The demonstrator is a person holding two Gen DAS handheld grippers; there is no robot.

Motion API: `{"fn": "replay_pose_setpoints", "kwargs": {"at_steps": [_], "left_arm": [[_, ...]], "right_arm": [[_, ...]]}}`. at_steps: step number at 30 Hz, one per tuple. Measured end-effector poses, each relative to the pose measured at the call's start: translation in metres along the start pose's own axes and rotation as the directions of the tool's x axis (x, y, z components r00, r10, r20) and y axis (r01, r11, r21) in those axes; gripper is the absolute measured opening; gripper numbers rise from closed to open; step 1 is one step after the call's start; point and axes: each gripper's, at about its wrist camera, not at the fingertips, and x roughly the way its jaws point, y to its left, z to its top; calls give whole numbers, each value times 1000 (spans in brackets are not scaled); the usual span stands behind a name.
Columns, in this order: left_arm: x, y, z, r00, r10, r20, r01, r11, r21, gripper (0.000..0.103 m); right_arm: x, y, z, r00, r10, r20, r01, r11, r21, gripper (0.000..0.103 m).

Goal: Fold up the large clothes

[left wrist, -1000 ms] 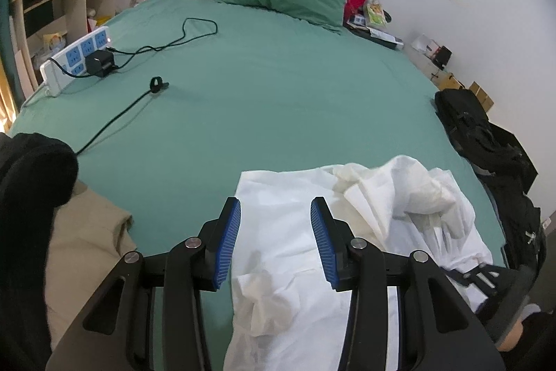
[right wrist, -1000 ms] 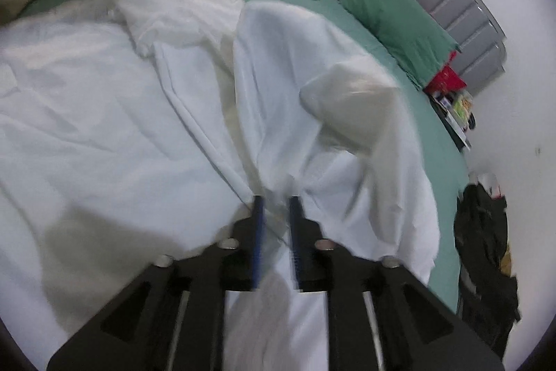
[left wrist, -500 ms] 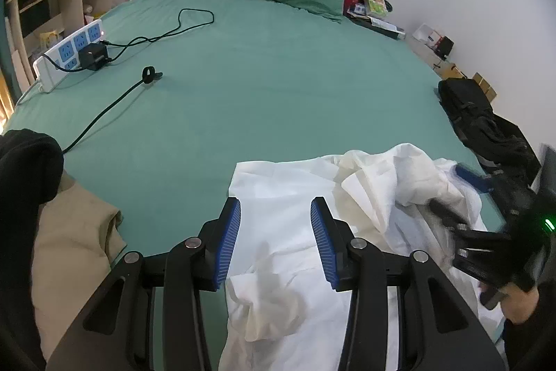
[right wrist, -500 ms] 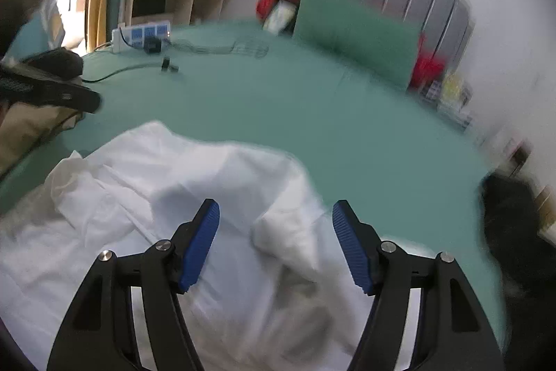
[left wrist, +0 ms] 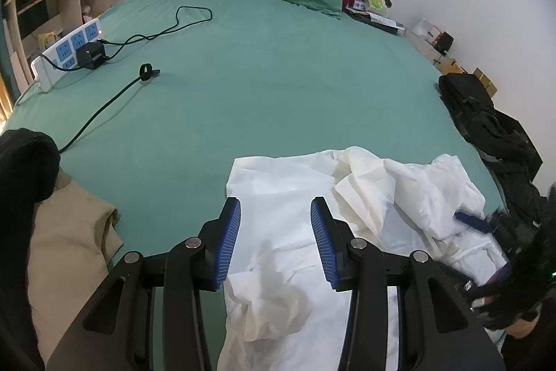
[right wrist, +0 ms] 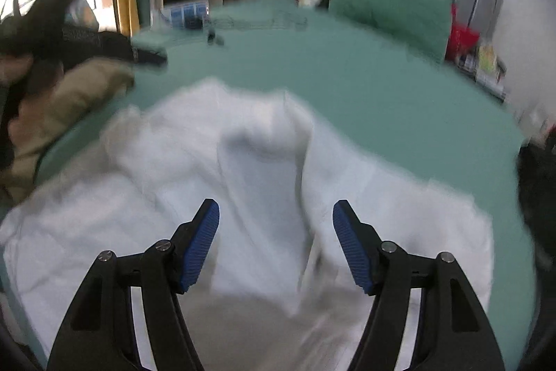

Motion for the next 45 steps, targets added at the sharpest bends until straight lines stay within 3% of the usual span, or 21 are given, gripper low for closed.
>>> {"fn": "replay_pose_setpoints", "kwargs": {"at_steps": [3, 6, 8, 10, 12, 13, 15, 21, 24, 26, 30, 32, 34, 40, 45], "left_arm": [[2, 1, -1, 1000, 12, 1, -12, 1000, -3, 45], [3, 5, -1, 1000, 27, 3, -27, 1000, -12, 45], [3, 8, 0, 999, 32, 4, -32, 999, -22, 45], [3, 12, 1, 999, 40, 4, -40, 999, -27, 45], [4, 15, 1, 999, 48, 4, -48, 998, -32, 45], [5, 16, 1, 999, 50, 1, -50, 998, -33, 45], [6, 16, -2, 998, 58, -6, -58, 998, -31, 45], [-3, 10, -18, 999, 38, 9, -37, 999, -38, 45], [-19, 7, -29, 997, 49, 52, -46, 997, -56, 45], [-28, 5, -38, 996, 55, 71, -49, 995, -82, 45], [-33, -1, -56, 993, 100, 69, -93, 990, -102, 45], [-32, -1, -64, 992, 115, 45, -109, 987, -115, 45], [-31, 0, -72, 990, 136, 19, -133, 984, -121, 45], [-54, 6, -87, 985, 175, -1, -173, 975, -141, 45], [-86, 18, -110, 980, 200, 2, -196, 964, -181, 45]], "right_arm": [[12, 3, 37, 996, -38, 85, 38, 999, -6, 68], [40, -6, 54, 995, 1, 97, -10, 996, 90, 68], [69, -12, 57, 994, 99, 46, -106, 976, 188, 68], [92, -9, 47, 976, 215, -29, -201, 945, 256, 68], [106, 5, 32, 963, 245, -110, -209, 941, 268, 69], [101, 16, 26, 973, 208, -101, -180, 956, 231, 69], [89, 31, 16, 980, 179, -86, -162, 971, 175, 79], [51, 38, 2, 981, 191, -42, -181, 968, 173, 80], [9, 17, 0, 994, 87, 66, -97, 983, 154, 80], [-7, -9, -6, 996, 22, 86, -39, 978, 205, 80], [-6, -67, -27, 996, -93, 6, 85, 940, 330, 80], [7, -93, -42, 995, -66, -70, 88, 913, 398, 80], [23, -106, -59, 988, 26, -152, 46, 890, 453, 81], [-20, -87, -55, 995, 17, -101, 18, 941, 339, 81], [-85, -82, -70, 991, -103, -91, 118, 975, 189, 81]]}}
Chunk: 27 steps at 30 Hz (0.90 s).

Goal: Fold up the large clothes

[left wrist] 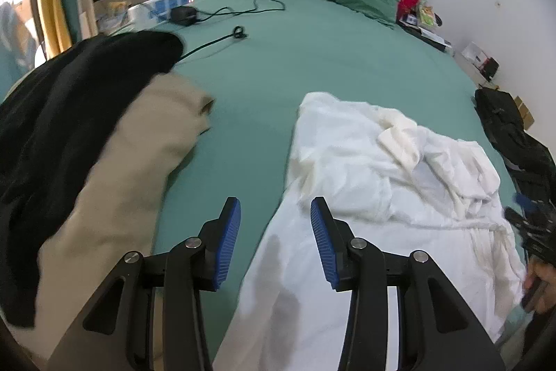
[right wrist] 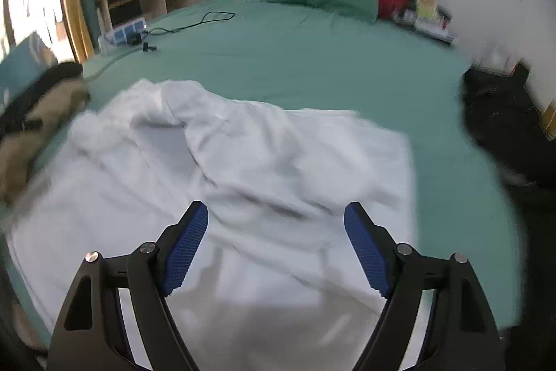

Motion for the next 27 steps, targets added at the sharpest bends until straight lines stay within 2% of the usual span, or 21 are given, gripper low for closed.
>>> {"fn": "replay_pose_setpoints", "kwargs": {"at_steps": [3, 5, 8, 10, 13, 17, 20, 25, 27], "left_arm": [[-10, 15, -16, 1000, 4, -24, -5, 1000, -29, 45], [-16, 21, -29, 999, 12, -33, -13, 999, -35, 45], [-22, 24, -46, 998, 27, -53, -29, 999, -28, 45], [-22, 23, -60, 996, 29, -83, -30, 999, -14, 45], [-17, 20, -80, 991, 42, -131, -42, 999, -2, 45], [-13, 14, -101, 984, 38, -176, -37, 999, 8, 45], [-13, 12, -114, 982, 34, -184, -32, 999, 18, 50], [-19, 15, -116, 979, 58, -195, -56, 998, 15, 50], [-27, 10, -116, 981, 76, -180, -68, 997, 46, 55]], "right_arm": [[-40, -26, -31, 992, -124, 9, 124, 991, -58, 81], [-55, -44, -46, 984, -176, -4, 175, 984, -42, 81], [-75, -84, -76, 977, -207, -50, 210, 975, 76, 81], [-78, -106, -92, 966, -238, -95, 251, 955, 158, 81], [-86, -124, -113, 958, -255, -135, 281, 929, 240, 81], [-83, -142, -139, 952, -226, -207, 284, 904, 319, 80], [-81, -151, -151, 955, -179, -235, 256, 900, 353, 80], [-71, -159, -167, 955, -93, -280, 209, 884, 418, 66], [-69, -155, -174, 956, -53, -289, 182, 878, 442, 61]]}}
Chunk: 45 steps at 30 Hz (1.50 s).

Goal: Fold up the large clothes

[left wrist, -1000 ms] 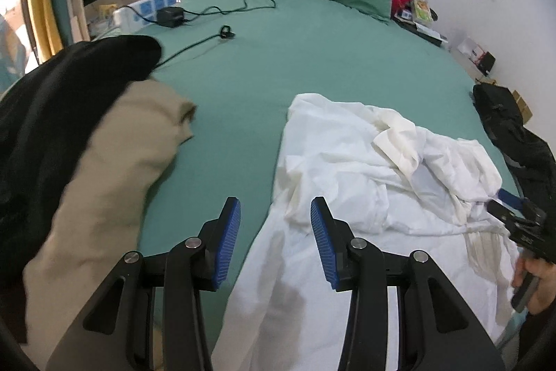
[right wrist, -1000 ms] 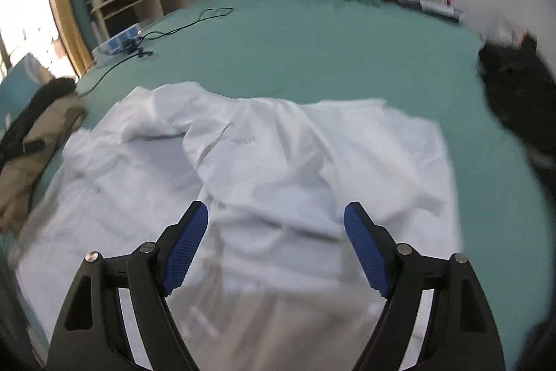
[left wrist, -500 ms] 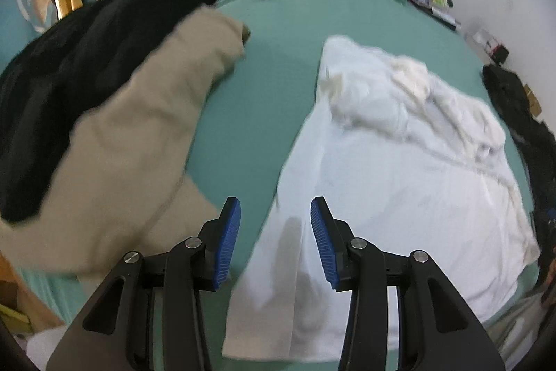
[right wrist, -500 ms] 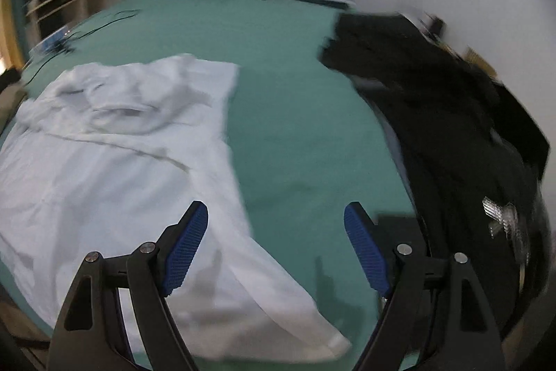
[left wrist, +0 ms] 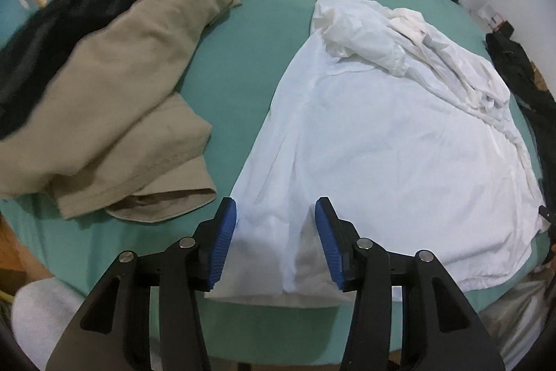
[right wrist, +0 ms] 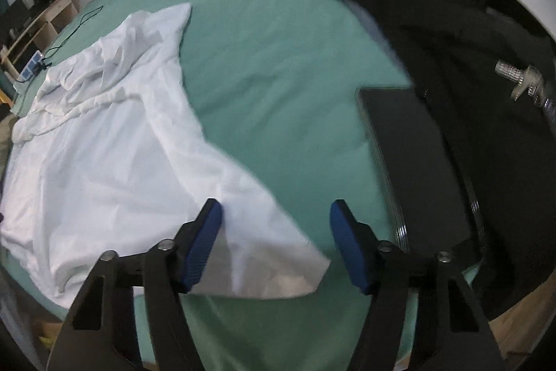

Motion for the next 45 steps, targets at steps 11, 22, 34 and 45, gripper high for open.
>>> {"fn": "replay_pose_setpoints", "kwargs": {"at_steps": [11, 22, 34, 45], "left_arm": [[14, 5, -10, 1000, -10, -13, 10, 1000, -6, 65], [9, -7, -17, 997, -71, -15, 71, 996, 53, 5], [-36, -26, -18, 976, -209, 68, 205, 977, 60, 5], [-90, -22, -23, 950, -262, 170, 256, 965, 58, 4]], "right_arm": [[-5, 43, -28, 994, 105, -19, -106, 987, -117, 8], [-37, 52, -38, 966, 233, 107, -229, 972, -48, 6], [-73, 46, -33, 933, 238, 268, -254, 967, 25, 6], [-109, 32, -45, 898, 257, 358, -303, 950, 78, 6]]}}
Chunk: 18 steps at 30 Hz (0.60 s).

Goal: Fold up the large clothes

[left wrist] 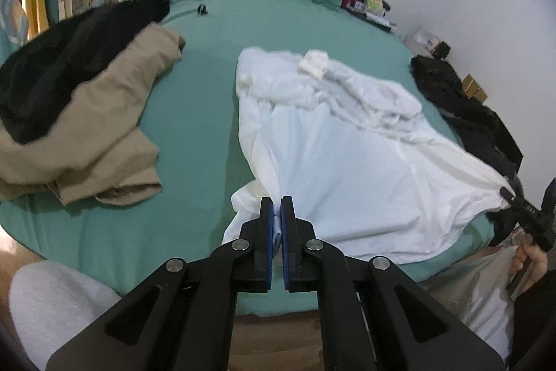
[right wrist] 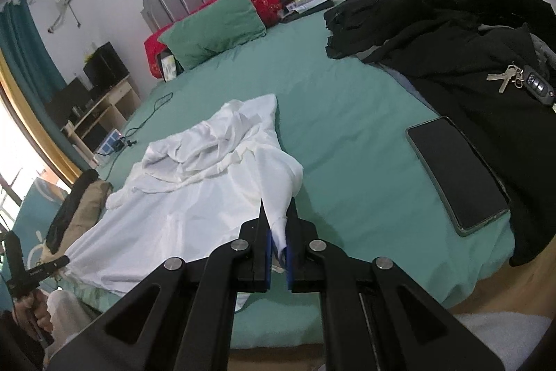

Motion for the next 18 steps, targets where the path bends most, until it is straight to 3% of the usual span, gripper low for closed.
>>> {"fn": "replay_pose_setpoints", "kwargs": {"at_steps": [7, 10, 18], "left_arm": [[-20, 2, 34, 996, -7, 93, 7, 1000, -2, 4], [-16, 4, 49, 993, -4, 117, 4, 1000, -5, 4], [6, 6, 91, 989, 0, 148, 5, 1000, -29, 4]], "right_arm": [[-14, 5, 19, 998, 34, 56, -35, 999, 17, 6], [-13, 15, 33, 997, 10, 79, -5, 998, -66, 6], [13, 2, 77, 992, 75, 103, -72, 997, -34, 6]]}}
